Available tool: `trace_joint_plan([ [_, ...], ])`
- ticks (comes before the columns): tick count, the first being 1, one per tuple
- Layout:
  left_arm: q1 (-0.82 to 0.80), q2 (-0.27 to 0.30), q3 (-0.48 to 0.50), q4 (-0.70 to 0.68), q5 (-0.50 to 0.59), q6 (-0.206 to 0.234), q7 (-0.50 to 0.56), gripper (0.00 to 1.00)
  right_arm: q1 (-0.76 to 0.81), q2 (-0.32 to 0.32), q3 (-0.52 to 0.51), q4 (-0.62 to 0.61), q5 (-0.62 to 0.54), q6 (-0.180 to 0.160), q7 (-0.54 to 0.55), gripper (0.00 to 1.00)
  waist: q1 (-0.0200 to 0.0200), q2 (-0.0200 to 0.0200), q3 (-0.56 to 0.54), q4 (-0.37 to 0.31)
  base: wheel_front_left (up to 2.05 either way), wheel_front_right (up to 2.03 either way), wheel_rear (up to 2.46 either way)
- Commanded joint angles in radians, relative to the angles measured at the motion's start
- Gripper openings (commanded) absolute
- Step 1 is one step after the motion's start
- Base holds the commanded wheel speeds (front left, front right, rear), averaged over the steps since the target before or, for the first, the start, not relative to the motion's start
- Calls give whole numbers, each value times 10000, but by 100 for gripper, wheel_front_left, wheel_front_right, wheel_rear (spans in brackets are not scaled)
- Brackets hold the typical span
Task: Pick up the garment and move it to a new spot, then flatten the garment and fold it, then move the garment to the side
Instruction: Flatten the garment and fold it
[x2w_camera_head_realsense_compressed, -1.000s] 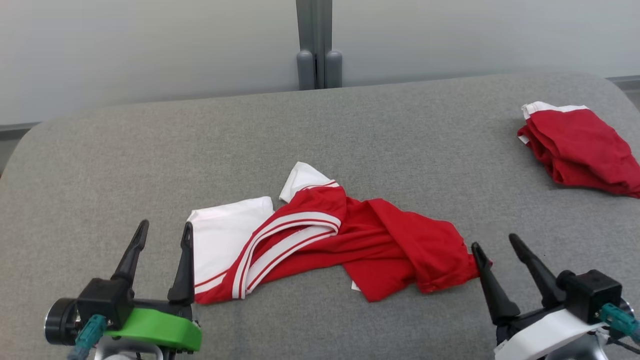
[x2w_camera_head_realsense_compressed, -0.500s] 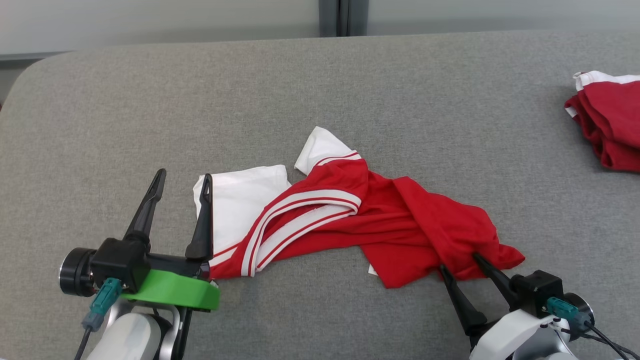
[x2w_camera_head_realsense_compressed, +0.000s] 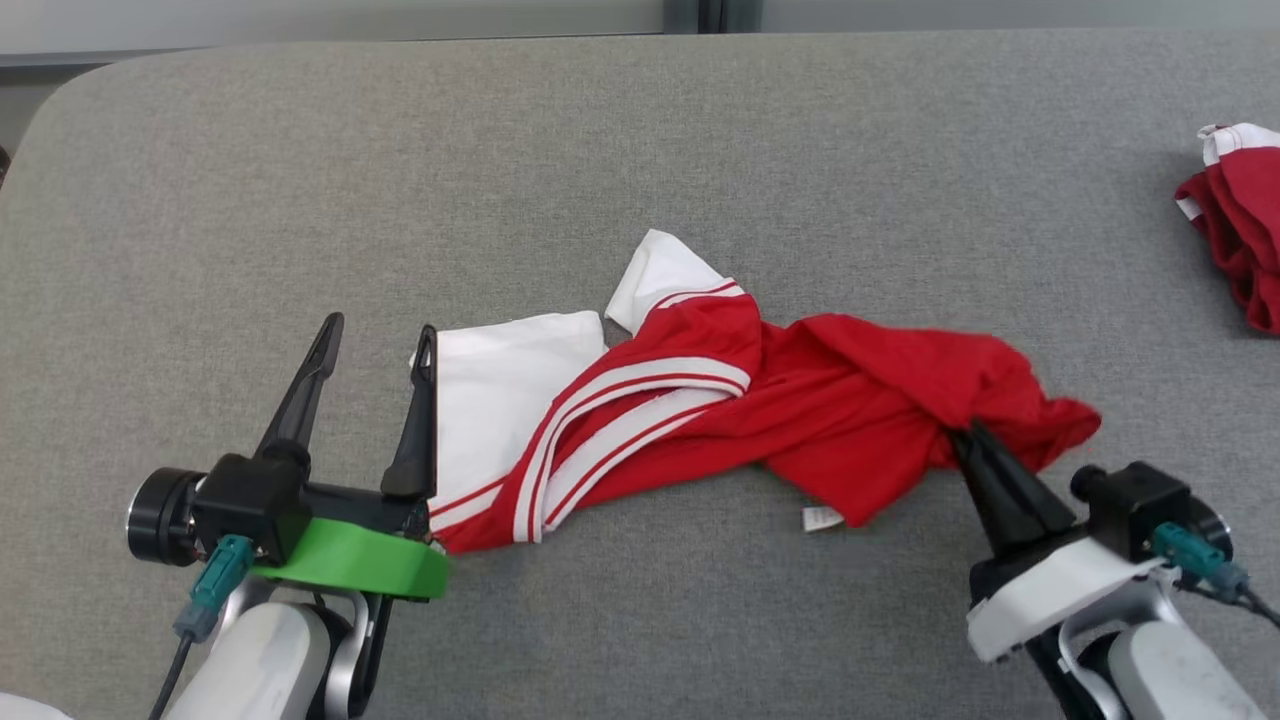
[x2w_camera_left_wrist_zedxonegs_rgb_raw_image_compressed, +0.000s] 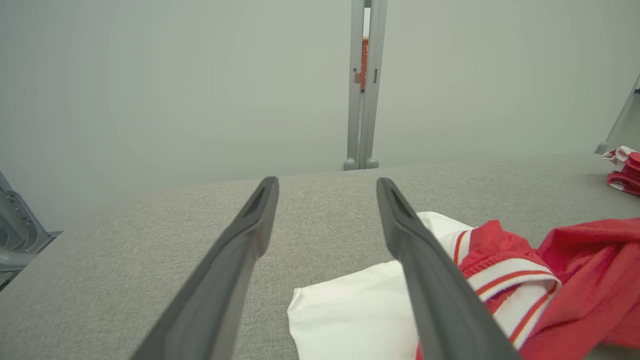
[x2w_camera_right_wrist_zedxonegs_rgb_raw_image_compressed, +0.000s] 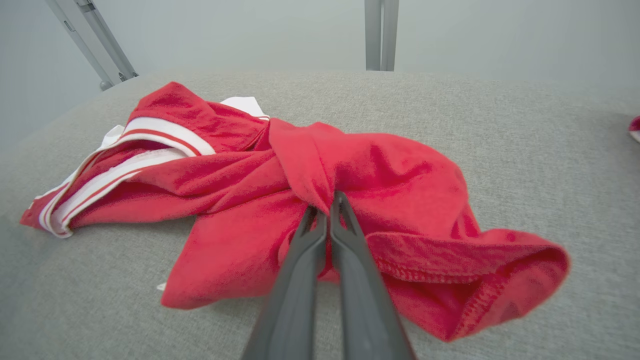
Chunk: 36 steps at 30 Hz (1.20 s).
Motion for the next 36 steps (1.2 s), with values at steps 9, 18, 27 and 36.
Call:
trace_joint_plan([
  [9,-652,-289,41,-177,267,-138,-73,100,-2201,-600,-863,278,562,0,50,0,0,0,920,261,0,0,0],
  [18,-1038,-787,64,-31,533,-358,-69,100,-3996,-813,-703,2258,1068,0,-318,100,0,0,1370,618,0,0,0],
  [27,-618,-898,420,134,714,-443,-70,100,-3497,-652,-915,2091,634,0,-1347,100,0,0,1012,244,0,0,0],
  [36,62,-800,718,276,741,-241,-69,100,-1115,-44,-1622,33,189,0,-1388,100,0,0,156,-354,0,0,0],
])
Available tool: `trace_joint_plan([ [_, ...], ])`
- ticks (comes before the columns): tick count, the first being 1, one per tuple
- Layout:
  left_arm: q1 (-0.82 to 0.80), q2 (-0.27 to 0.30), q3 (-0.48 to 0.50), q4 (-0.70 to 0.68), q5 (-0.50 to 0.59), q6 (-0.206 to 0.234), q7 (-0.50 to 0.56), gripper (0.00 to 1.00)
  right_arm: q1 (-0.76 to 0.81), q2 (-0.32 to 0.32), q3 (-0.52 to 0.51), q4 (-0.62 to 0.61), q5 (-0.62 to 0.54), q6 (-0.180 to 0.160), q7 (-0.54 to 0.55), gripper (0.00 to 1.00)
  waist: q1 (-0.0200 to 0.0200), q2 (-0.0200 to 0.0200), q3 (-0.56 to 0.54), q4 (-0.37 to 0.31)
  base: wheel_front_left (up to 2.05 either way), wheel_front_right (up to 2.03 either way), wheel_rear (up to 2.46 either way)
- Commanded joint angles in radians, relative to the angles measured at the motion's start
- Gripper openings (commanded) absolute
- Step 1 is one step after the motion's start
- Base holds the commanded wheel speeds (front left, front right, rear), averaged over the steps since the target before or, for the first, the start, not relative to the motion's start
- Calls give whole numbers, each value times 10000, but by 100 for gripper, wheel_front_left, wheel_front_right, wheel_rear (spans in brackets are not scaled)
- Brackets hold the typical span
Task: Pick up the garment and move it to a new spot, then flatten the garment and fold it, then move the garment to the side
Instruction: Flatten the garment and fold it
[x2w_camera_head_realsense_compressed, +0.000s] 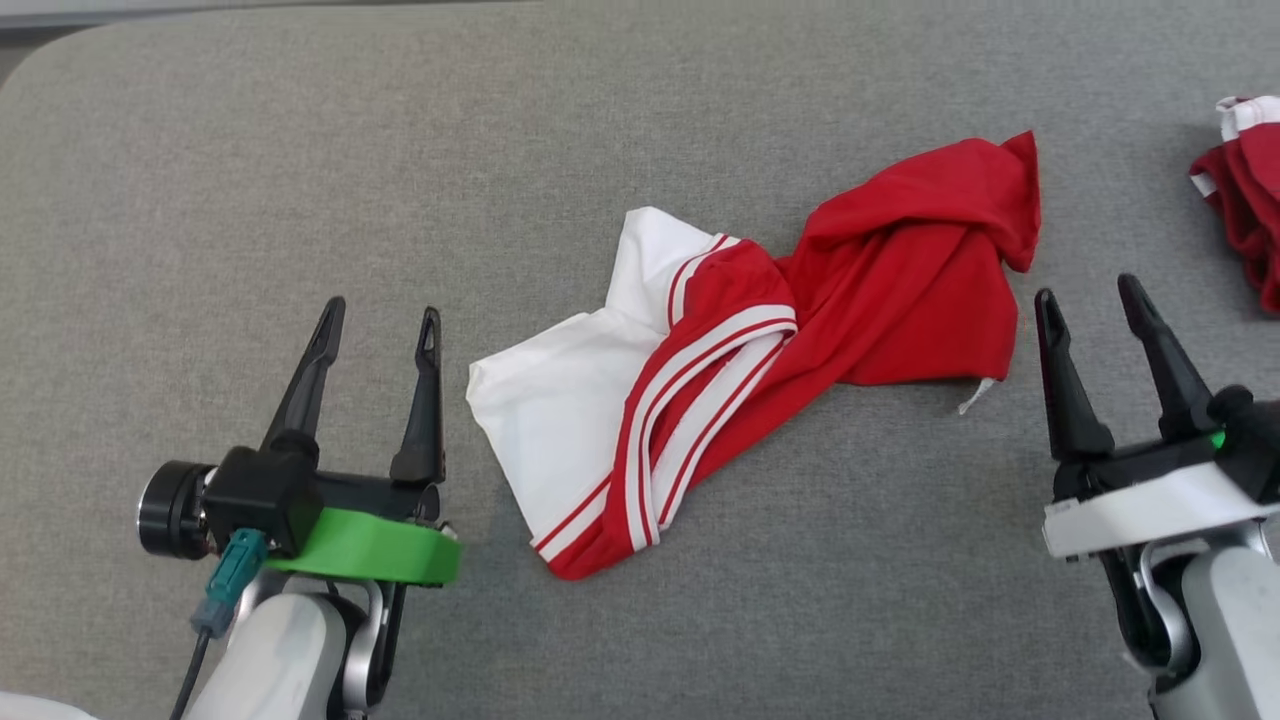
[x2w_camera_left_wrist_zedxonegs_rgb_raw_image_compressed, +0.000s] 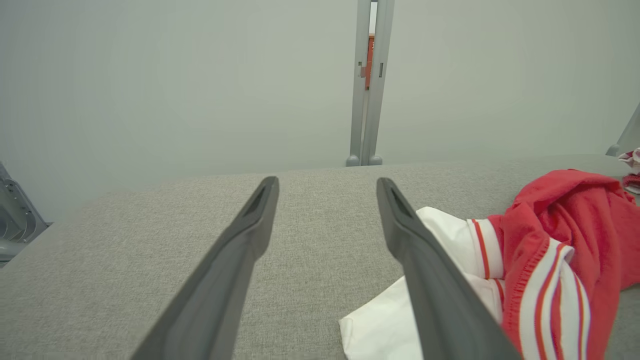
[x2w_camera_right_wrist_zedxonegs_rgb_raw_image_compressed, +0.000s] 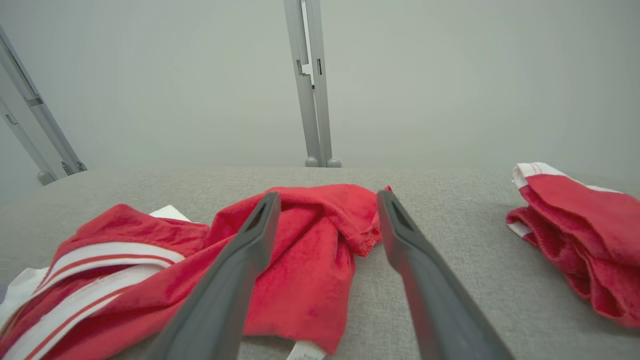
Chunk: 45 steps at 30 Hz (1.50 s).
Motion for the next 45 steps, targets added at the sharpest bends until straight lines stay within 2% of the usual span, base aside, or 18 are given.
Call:
trace_joint_plan([
  [1,239,102,54,27,-30,85,-27,100,413,120,-97,-246,-70,0,-29,100,0,-1,-444,-373,0,0,0],
  [10,824,232,61,-21,-95,194,-21,100,1693,705,-207,-1452,-272,0,307,100,0,-1,-814,-690,0,0,0],
  [20,776,252,-184,-189,82,196,78,100,1781,724,-246,-1776,-348,1,490,100,0,-1,-796,-706,0,0,0],
  [24,612,24,-1015,-65,251,-146,842,100,1658,714,-176,-1852,-332,1,575,100,0,-1,-562,-684,0,0,0],
  [29,547,-453,-2013,780,120,-497,2103,100,1508,774,-60,-1862,-248,1,611,100,0,-1,-243,-778,0,0,0],
  [34,296,-756,-2391,1724,-91,-837,2622,100,1412,812,-3,-1793,-176,1,579,100,0,-1,-53,-889,0,0,0],
  [35,217,-792,-2444,1849,-138,-941,2594,64,1392,813,-10,-1759,-158,1,563,100,0,-1,-29,-906,0,0,0],
  [36,112,-814,-2458,1889,-128,-1015,2492,18,1378,815,-17,-1742,-146,1,550,100,0,-1,-17,-918,0,0,0],
  [37,38,-853,-2449,1943,-188,-1084,2431,0,1367,812,-33,-1726,-137,1,534,100,0,-1,-9,-923,0,0,0],
  [40,-211,-794,-2505,1631,-64,-1271,2173,0,1381,828,-123,-1674,-147,1,501,100,0,-1,-58,-899,0,0,0],
  [45,-569,-582,-2763,99,204,-1595,2159,0,1570,929,-279,-1553,-122,1,462,100,0,-1,-363,-719,0,0,0],
])
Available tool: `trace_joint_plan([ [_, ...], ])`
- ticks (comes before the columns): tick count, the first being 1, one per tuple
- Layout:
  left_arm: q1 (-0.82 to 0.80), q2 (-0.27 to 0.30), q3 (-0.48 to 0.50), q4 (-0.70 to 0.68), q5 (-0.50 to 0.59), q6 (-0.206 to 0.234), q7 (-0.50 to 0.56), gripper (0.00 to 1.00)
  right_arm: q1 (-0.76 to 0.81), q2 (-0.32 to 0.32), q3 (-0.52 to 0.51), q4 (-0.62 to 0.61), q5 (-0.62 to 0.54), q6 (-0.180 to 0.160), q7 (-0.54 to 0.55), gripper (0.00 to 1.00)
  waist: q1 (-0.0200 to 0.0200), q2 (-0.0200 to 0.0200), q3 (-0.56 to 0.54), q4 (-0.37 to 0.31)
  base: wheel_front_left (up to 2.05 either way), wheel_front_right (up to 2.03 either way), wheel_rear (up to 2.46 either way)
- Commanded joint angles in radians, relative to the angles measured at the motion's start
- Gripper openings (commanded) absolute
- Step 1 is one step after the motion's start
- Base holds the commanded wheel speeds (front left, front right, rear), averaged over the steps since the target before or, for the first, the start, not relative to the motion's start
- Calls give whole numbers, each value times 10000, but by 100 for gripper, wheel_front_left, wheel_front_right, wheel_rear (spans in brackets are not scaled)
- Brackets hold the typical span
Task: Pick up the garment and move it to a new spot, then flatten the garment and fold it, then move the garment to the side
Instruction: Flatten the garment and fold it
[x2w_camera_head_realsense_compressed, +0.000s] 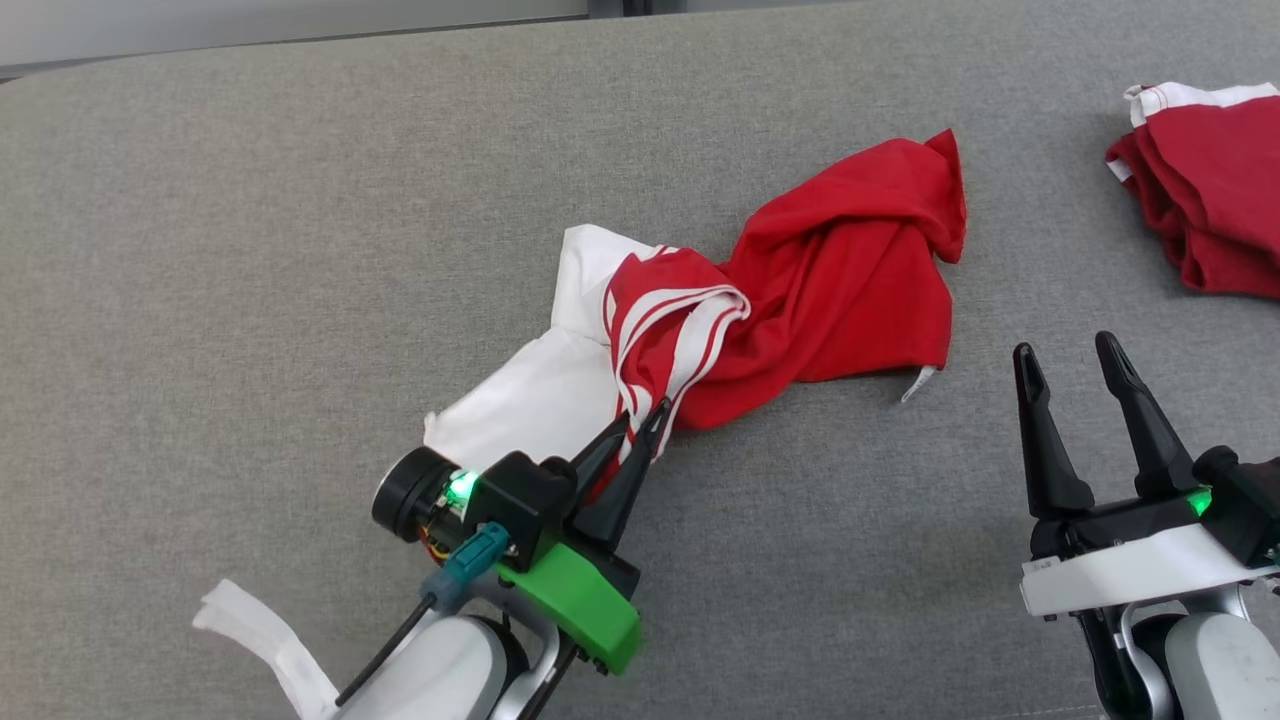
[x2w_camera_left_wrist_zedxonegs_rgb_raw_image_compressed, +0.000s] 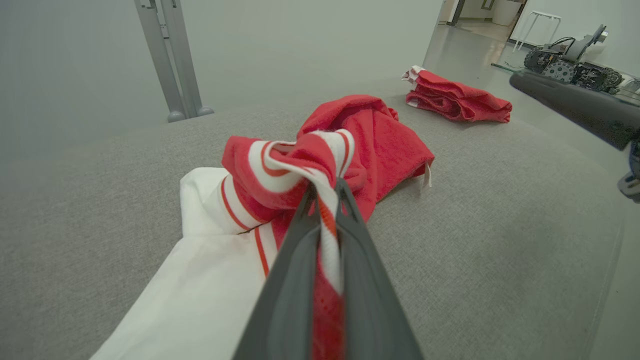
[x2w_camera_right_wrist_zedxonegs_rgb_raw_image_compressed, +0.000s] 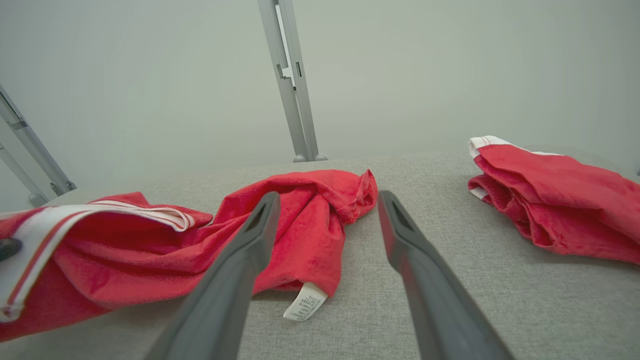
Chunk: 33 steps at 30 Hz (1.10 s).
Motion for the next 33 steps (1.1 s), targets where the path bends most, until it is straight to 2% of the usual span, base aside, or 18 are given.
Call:
trace_joint_plan([
  [1,-183,100,-12,-465,60,-97,32,0,67,54,-28,53,44,1,-53,100,0,0,-194,129,0,0,0],
  [7,-477,316,-72,-2683,-41,-305,548,0,159,225,-53,264,114,1,-120,100,0,0,-559,275,0,0,0],
  [10,-559,358,110,-3425,-133,-121,758,0,120,287,-19,349,126,1,-143,100,0,0,-603,274,0,0,0],
  [13,-395,573,531,-3468,-236,215,890,0,-11,304,69,372,137,1,-189,100,0,0,-524,171,0,0,0],
  [19,-111,957,1837,-1744,-841,818,690,0,-212,261,-50,368,225,1,-254,100,0,0,-1,-108,0,0,0],
  [25,-811,924,2716,808,-1573,524,-6,0,-446,175,-375,378,166,1,-307,100,0,0,671,-381,0,0,0],
  [26,-904,863,2762,1117,-1693,424,-138,24,-447,153,-409,383,165,1,-316,100,0,0,732,-405,0,0,0],
  [27,-1080,785,2890,1430,-1761,320,-461,95,-465,128,-437,375,159,1,-323,100,0,0,790,-430,0,0,0],
  [28,-1192,771,2953,1678,-1775,255,-664,100,-481,130,-455,343,149,1,-310,100,0,0,821,-453,0,0,0],
  [30,-1292,698,3068,2131,-1809,172,-1182,100,-472,109,-527,260,76,1,-305,100,0,0,821,-475,0,0,0],
  [33,-1277,558,3355,2507,-1670,404,-1834,100,-373,98,-618,118,-76,1,-220,100,0,0,689,-456,0,0,0],
])
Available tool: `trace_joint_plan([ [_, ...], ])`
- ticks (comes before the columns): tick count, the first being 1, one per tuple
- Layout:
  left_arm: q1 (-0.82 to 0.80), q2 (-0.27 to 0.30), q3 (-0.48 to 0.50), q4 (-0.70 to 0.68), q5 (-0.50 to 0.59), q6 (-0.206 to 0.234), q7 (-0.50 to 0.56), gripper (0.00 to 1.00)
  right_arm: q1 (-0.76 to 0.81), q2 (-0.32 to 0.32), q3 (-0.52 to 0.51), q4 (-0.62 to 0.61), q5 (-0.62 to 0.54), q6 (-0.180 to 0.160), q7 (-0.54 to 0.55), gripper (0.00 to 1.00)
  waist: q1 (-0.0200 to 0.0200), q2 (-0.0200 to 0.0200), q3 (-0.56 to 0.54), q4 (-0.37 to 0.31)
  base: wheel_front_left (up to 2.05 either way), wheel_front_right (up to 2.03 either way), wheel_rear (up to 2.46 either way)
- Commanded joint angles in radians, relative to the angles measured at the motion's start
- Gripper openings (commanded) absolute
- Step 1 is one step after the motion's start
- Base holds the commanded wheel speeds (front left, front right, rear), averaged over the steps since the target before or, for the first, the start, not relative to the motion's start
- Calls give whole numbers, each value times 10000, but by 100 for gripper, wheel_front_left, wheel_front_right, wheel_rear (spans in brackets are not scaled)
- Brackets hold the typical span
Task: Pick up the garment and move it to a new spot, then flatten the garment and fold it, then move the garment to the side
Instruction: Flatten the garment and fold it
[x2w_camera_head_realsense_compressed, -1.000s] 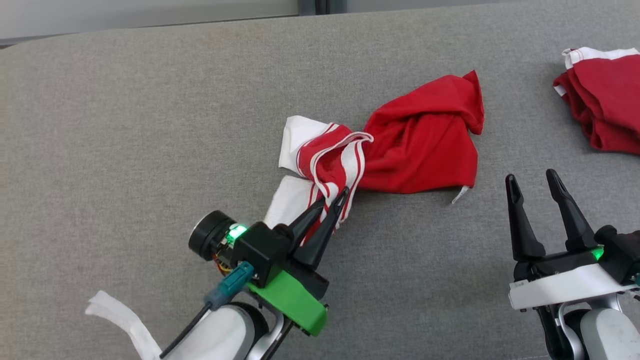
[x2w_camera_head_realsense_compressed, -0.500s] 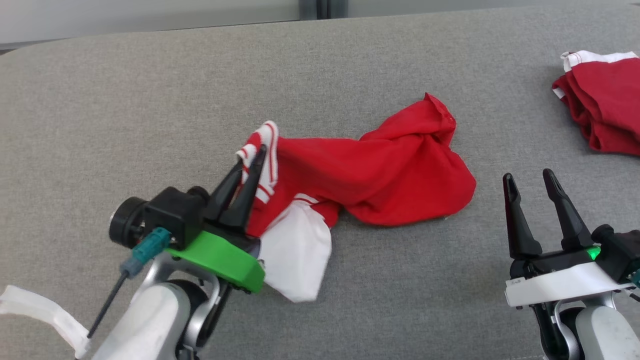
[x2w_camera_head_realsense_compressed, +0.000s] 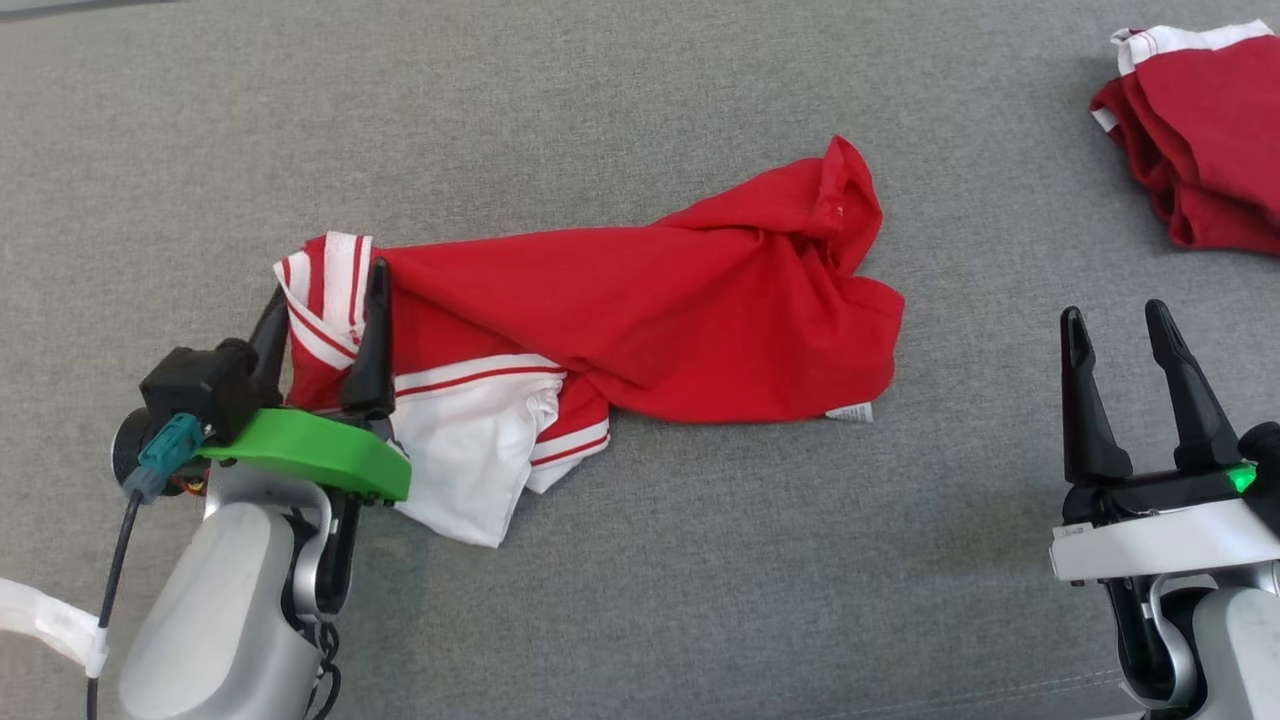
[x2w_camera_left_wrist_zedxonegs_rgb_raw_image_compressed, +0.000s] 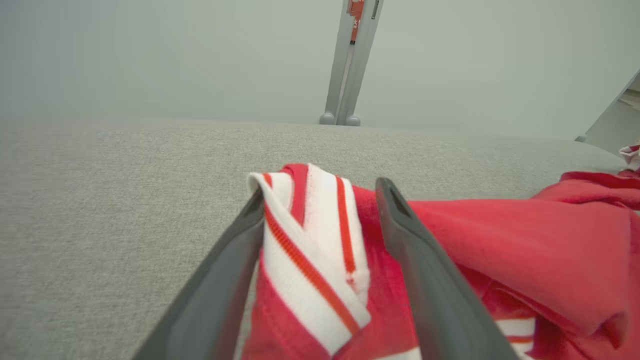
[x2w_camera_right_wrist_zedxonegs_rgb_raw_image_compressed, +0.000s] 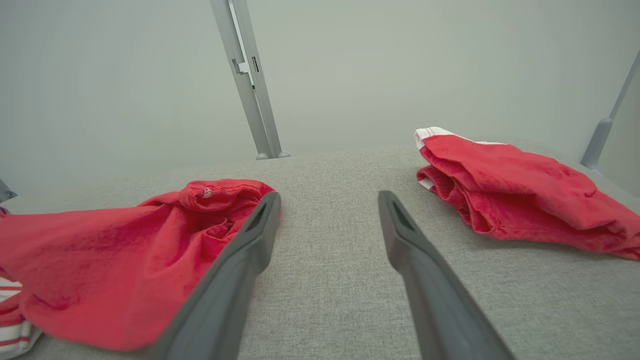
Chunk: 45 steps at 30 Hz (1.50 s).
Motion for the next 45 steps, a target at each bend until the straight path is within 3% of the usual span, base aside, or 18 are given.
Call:
trace_joint_plan([
  [1,-3,-16,173,-8,190,144,-206,100,32,-39,-25,-105,-104,1,28,100,0,0,-129,21,0,0,0],
  [9,1551,-336,1118,-1434,1344,1030,-436,100,525,-134,184,-400,-347,1,502,100,0,0,-981,297,0,0,0],
  [18,3725,-554,1328,-2928,1985,1409,-440,100,1278,-13,336,-531,-325,1,841,100,0,0,-1801,516,0,0,0],
  [31,4157,-502,1118,-3111,2076,1332,-433,100,1395,10,363,-680,-243,1,960,100,0,0,-1960,584,0,0,0],
  [34,3964,-567,859,-3022,1975,1147,-166,100,1364,19,345,-671,-224,1,960,100,0,0,-1885,619,0,0,0],
  [45,3428,-1462,-277,-750,1110,498,1602,100,983,-35,560,-420,-51,1,951,100,0,0,-1197,492,0,0,0],
])
